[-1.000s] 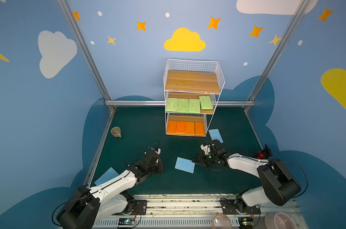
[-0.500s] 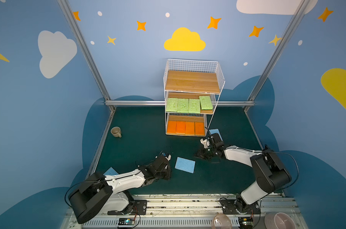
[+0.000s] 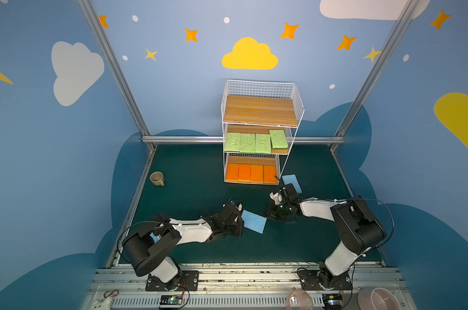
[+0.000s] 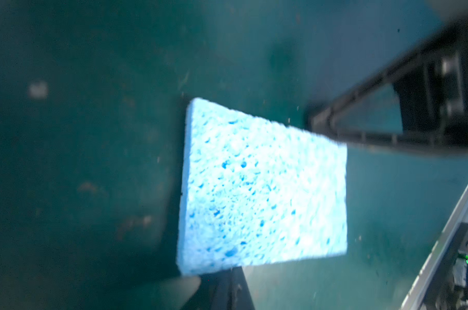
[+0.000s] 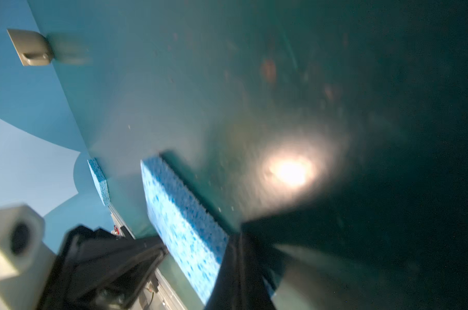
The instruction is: Place and organize the cleaning sponges onto the shelf
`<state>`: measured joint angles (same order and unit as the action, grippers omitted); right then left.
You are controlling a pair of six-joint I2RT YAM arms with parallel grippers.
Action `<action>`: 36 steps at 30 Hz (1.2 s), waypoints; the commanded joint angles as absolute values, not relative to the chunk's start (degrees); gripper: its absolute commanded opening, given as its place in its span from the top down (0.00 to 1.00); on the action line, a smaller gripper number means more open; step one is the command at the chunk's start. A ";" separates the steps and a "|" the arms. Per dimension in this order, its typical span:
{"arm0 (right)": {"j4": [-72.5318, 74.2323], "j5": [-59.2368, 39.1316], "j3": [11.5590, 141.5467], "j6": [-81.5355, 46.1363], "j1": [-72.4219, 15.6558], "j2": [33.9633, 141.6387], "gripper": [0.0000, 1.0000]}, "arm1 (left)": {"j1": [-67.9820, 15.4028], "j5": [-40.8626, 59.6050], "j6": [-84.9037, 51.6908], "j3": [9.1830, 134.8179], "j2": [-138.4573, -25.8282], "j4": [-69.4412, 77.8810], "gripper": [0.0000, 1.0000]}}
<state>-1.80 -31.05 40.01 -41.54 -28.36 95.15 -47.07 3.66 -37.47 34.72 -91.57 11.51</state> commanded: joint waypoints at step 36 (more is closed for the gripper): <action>-43.60 -2.76 64.15 13.05 -56.81 95.37 0.52 | -36.78 -1.58 -35.75 24.60 -62.74 -6.55 0.10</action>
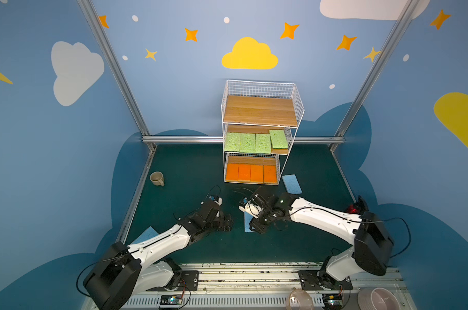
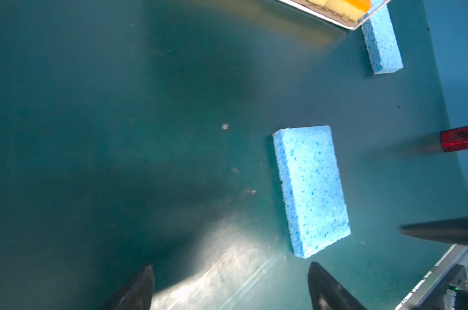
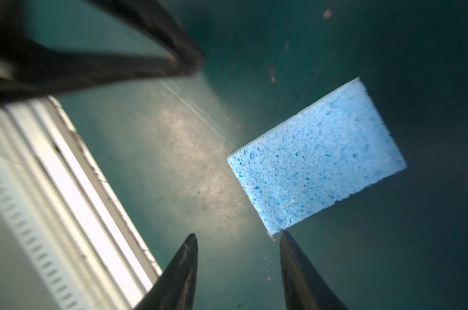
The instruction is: Place and organize the cleaning sponges onto the shelf
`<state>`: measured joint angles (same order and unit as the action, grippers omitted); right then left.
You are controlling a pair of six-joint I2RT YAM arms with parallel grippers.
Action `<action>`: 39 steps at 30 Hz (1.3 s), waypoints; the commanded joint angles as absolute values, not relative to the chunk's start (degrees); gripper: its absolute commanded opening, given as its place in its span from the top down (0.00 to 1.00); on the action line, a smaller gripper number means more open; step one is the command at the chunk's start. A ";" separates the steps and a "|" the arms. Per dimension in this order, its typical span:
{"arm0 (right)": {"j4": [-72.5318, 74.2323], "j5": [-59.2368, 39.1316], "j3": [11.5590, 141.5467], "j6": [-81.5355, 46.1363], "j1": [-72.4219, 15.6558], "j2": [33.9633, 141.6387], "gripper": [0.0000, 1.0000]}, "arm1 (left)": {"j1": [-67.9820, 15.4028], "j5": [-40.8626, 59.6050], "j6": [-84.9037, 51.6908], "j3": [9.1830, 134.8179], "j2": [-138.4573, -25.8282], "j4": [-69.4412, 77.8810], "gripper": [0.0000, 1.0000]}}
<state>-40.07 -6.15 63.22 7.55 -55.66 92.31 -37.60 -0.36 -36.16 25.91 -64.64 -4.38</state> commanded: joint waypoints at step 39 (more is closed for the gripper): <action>-36.50 4.10 66.12 18.22 -59.56 104.91 0.68 | -29.63 1.33 -36.30 17.80 -57.15 -2.94 0.05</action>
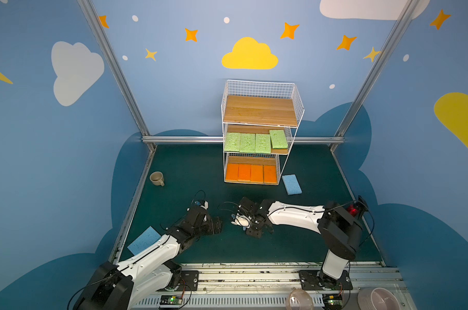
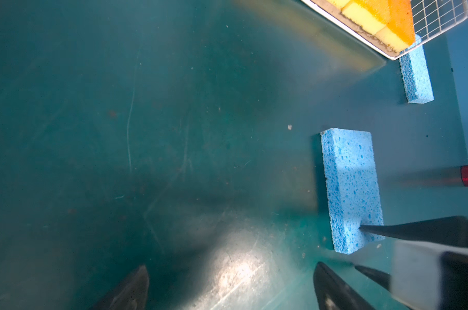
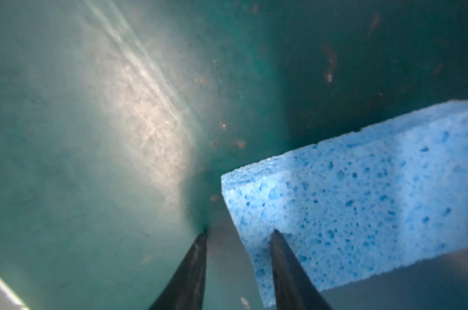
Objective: Place and organize the cleaning sponges onto the shelf
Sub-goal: 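Lower the right gripper onto the blue sponge edge and grasp it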
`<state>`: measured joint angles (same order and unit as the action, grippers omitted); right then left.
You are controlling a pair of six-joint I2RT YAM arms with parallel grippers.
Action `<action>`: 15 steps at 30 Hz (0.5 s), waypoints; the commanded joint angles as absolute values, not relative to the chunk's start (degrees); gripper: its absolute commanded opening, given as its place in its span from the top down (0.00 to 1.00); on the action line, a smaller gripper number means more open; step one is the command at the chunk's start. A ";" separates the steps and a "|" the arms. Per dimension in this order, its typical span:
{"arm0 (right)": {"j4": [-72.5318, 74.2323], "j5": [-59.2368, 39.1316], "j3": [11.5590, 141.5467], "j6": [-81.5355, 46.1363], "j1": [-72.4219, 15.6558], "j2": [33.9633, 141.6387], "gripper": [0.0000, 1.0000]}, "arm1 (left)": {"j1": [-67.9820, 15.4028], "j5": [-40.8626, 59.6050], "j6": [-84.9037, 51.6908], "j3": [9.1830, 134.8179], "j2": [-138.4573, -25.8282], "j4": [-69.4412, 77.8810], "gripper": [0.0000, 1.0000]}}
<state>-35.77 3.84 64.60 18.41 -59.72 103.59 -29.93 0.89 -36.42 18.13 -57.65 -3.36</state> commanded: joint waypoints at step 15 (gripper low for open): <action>-36.15 10.69 64.51 13.37 -60.68 94.56 1.00 | -29.55 1.13 -37.41 18.19 -51.65 -5.95 0.05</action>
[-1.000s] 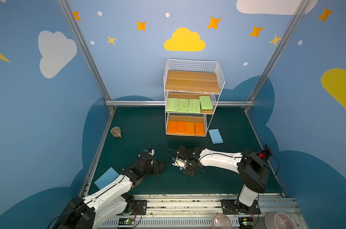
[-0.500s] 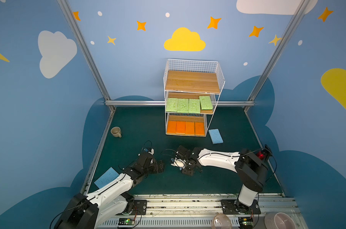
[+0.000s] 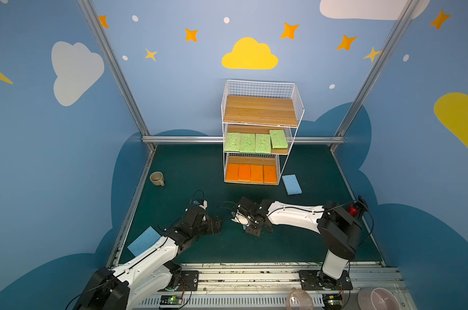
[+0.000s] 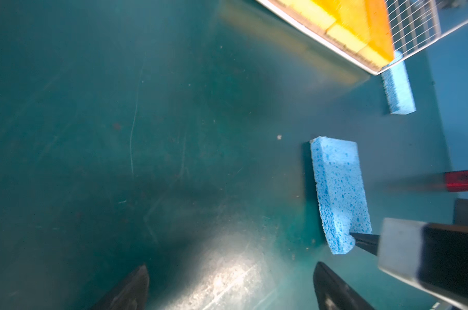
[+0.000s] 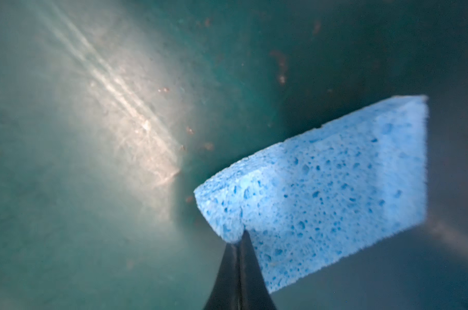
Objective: Place and organize the cleaning sponges onto the shelf
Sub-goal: 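Lower the right gripper onto the blue sponge edge and grasp it, then lift the blue sponge with the right gripper up to the top shelf board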
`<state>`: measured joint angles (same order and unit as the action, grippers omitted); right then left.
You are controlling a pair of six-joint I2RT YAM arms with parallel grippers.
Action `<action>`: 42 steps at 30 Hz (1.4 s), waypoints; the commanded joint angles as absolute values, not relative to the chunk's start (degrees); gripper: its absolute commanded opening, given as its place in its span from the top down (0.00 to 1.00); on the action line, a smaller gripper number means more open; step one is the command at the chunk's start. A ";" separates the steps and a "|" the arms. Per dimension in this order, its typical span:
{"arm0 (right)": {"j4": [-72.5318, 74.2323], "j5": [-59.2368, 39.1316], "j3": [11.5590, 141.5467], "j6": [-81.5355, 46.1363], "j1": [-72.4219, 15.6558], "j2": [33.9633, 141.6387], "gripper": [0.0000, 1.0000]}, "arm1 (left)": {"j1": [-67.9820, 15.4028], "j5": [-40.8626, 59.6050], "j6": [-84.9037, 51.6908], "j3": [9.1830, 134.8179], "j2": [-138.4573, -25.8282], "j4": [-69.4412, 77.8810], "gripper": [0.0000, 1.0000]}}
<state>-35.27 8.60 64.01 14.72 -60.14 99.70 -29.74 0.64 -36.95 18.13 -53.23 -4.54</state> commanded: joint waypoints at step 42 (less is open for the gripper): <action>-46.58 17.25 150.58 37.89 -48.20 112.33 1.00 | -29.54 -0.50 -38.10 24.47 -53.23 1.73 0.05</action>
<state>-48.25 22.57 147.55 40.38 -49.95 110.78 -29.74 0.75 -39.13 23.90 -52.82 -0.10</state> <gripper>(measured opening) 0.047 0.951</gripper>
